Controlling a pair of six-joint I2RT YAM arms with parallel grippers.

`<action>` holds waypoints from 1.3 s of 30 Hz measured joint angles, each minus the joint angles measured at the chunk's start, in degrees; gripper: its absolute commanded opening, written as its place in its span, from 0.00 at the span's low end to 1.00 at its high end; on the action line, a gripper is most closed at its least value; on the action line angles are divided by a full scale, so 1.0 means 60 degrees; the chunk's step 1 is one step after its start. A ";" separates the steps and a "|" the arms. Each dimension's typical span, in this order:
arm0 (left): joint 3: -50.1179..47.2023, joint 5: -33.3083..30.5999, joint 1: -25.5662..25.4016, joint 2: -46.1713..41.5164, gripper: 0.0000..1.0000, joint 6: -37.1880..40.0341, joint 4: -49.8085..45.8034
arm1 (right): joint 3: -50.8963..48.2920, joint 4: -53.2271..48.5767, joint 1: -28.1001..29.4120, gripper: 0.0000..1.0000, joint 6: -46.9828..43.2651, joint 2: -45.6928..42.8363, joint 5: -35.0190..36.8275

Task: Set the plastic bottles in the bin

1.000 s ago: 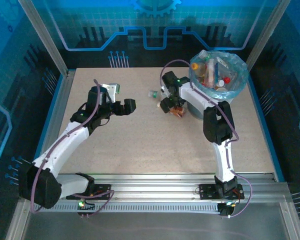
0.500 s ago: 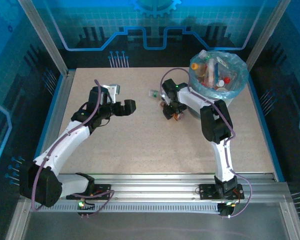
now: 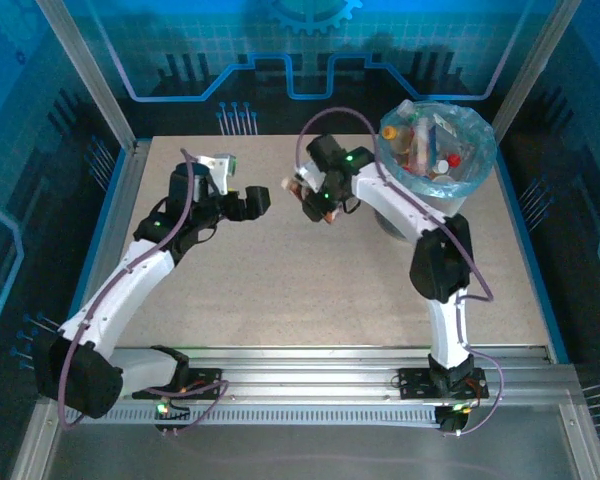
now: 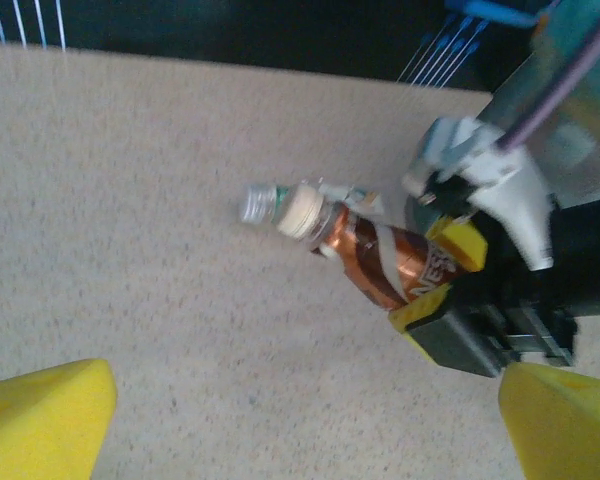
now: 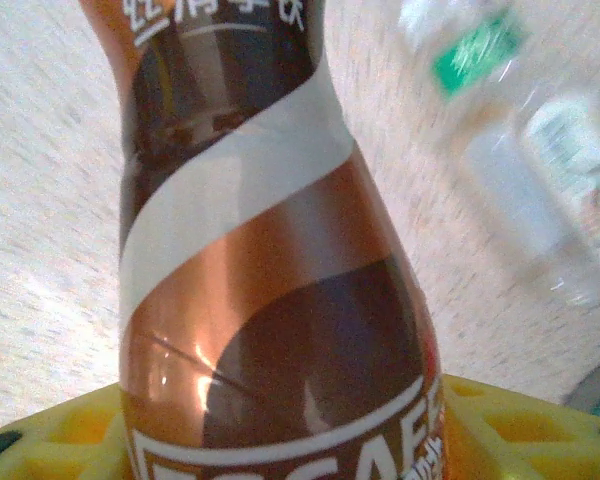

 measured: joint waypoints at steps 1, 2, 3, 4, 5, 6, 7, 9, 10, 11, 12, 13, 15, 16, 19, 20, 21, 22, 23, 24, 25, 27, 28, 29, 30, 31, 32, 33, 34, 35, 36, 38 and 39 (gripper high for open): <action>0.0135 0.0007 0.0000 -0.0040 0.98 0.0022 0.0062 | 0.0270 -0.0015 -0.0004 0.55 -0.0022 -0.0237 -0.0033; 0.0313 0.0022 -0.0015 -0.0084 0.98 0.0040 0.0153 | 0.0616 -0.0040 -0.0025 0.54 -0.0029 -0.0492 -0.0033; 0.0477 0.0029 -0.0044 -0.0109 0.97 0.0040 0.0295 | 0.0987 -0.0040 -0.0058 0.54 -0.0029 -0.0714 0.0007; 0.0616 0.0036 -0.0091 -0.0109 0.97 0.0040 0.0412 | 0.1271 -0.0025 -0.0095 0.54 -0.0025 -0.0882 0.0076; 0.0765 0.0040 -0.0171 -0.0106 0.96 0.0040 0.0550 | 0.1676 -0.0036 -0.0153 0.53 -0.0011 -0.1086 0.0273; 0.0900 0.0055 -0.0273 -0.0098 0.96 0.0040 0.0678 | 0.2025 -0.0011 -0.0233 0.51 0.0047 -0.1260 0.0455; 0.1024 0.0076 -0.0390 -0.0080 0.95 0.0040 0.0801 | 0.2291 0.0004 -0.0342 0.50 0.0153 -0.1399 0.0627; 0.1461 0.0135 -0.0794 0.0098 0.96 0.0044 0.1013 | 0.2550 0.0171 -0.0801 0.50 0.0484 -0.1814 0.1038; 0.1676 0.0175 -0.0987 0.0219 0.96 0.0076 0.1093 | 0.2539 0.0237 -0.1078 0.50 0.0637 -0.2018 0.1228; 0.1942 0.0211 -0.1220 0.0382 0.96 0.0120 0.1162 | 0.2353 0.0423 -0.1457 0.50 0.0827 -0.2310 0.1468; 0.2197 0.0251 -0.1475 0.0557 0.95 0.0182 0.1249 | 0.2098 0.0608 -0.1770 0.50 0.0980 -0.2561 0.1694; 0.2397 0.0284 -0.1679 0.0710 0.95 0.0215 0.1341 | 0.1701 0.0787 -0.2157 0.50 0.1144 -0.2903 0.1996; 0.2685 0.0353 -0.2102 0.0984 0.96 0.0251 0.1541 | 0.0831 0.1093 -0.2743 0.49 0.1257 -0.3537 0.2328; 0.2743 0.0361 -0.2266 0.1075 0.96 0.0262 0.1592 | 0.0466 0.1198 -0.2874 0.49 0.1282 -0.3774 0.2459; 0.2790 0.0430 -0.2670 0.1308 0.96 0.0288 0.1610 | -0.0015 0.1260 -0.2765 0.50 0.1381 -0.4062 0.2790; 0.2790 0.0430 -0.2776 0.1384 0.96 0.0288 0.1599 | -0.0047 0.1264 -0.2634 0.51 0.1395 -0.4047 0.2958; 0.2790 0.0430 -0.2856 0.1453 0.96 0.0288 0.1599 | -0.0127 0.1300 -0.2506 0.52 0.1450 -0.4044 0.3111; 0.2790 0.0430 -0.2907 0.1494 0.96 0.0288 0.1596 | -0.0259 0.1366 -0.2401 0.53 0.1526 -0.4044 0.3300; 0.2790 0.0430 -0.2951 0.1530 0.96 0.0288 0.1592 | -0.0430 0.1432 -0.2313 0.55 0.1599 -0.4054 0.3541; 0.2790 0.0430 -0.2976 0.1545 0.96 0.0288 0.1592 | -0.0736 0.1588 -0.2259 0.56 0.1679 -0.4076 0.3836; 0.2790 0.0426 -0.2998 0.1541 0.96 0.0284 0.1592 | -0.1024 0.1738 -0.2229 0.56 0.1734 -0.4124 0.4058; 0.2790 0.0423 -0.2998 0.1541 0.97 0.0284 0.1606 | -0.1854 0.2040 -0.2233 0.56 0.1865 -0.4255 0.4641; 0.2787 0.0419 -0.2998 0.1541 0.97 0.0284 0.1603 | -0.2237 0.2233 -0.2233 0.56 0.1912 -0.4335 0.4856; 0.2776 0.0415 -0.2998 0.1541 0.97 0.0288 0.1603 | -0.2637 0.2452 -0.2229 0.56 0.1949 -0.4455 0.5060; 0.2769 0.0412 -0.2998 0.1541 0.97 0.0288 0.1599 | -0.3020 0.2703 -0.2229 0.56 0.1967 -0.4612 0.5260; 0.2769 0.0397 -0.2998 0.1541 0.97 0.0288 0.1599 | -0.3300 0.2918 -0.2248 0.56 0.2025 -0.4772 0.5442; 0.2769 0.0386 -0.2998 0.1541 0.97 0.0288 0.1599 | -0.3570 0.3118 -0.2310 0.55 0.2080 -0.4972 0.5574; 0.2769 0.0379 -0.2998 0.1541 0.97 0.0288 0.1599 | -0.3821 0.3330 -0.2401 0.55 0.2142 -0.5202 0.5690; 0.2769 0.0375 -0.2998 0.1541 0.97 0.0288 0.1599 | -0.4003 0.3472 -0.2514 0.55 0.2211 -0.5406 0.5752; 0.2769 0.0375 -0.2998 0.1541 0.97 0.0288 0.1599 | -0.4197 0.3654 -0.2667 0.55 0.2306 -0.5639 0.5770; 0.2765 0.0375 -0.2998 0.1541 0.97 0.0288 0.1599 | -0.4401 0.3847 -0.2845 0.55 0.2419 -0.5898 0.5759; 0.2739 0.0375 -0.2998 0.1541 0.98 0.0291 0.1603 | -0.4725 0.4098 -0.3217 0.55 0.2663 -0.6331 0.5614; 0.2725 0.0375 -0.2998 0.1545 0.98 0.0291 0.1599 | -0.4867 0.4193 -0.3461 0.56 0.2838 -0.6550 0.5464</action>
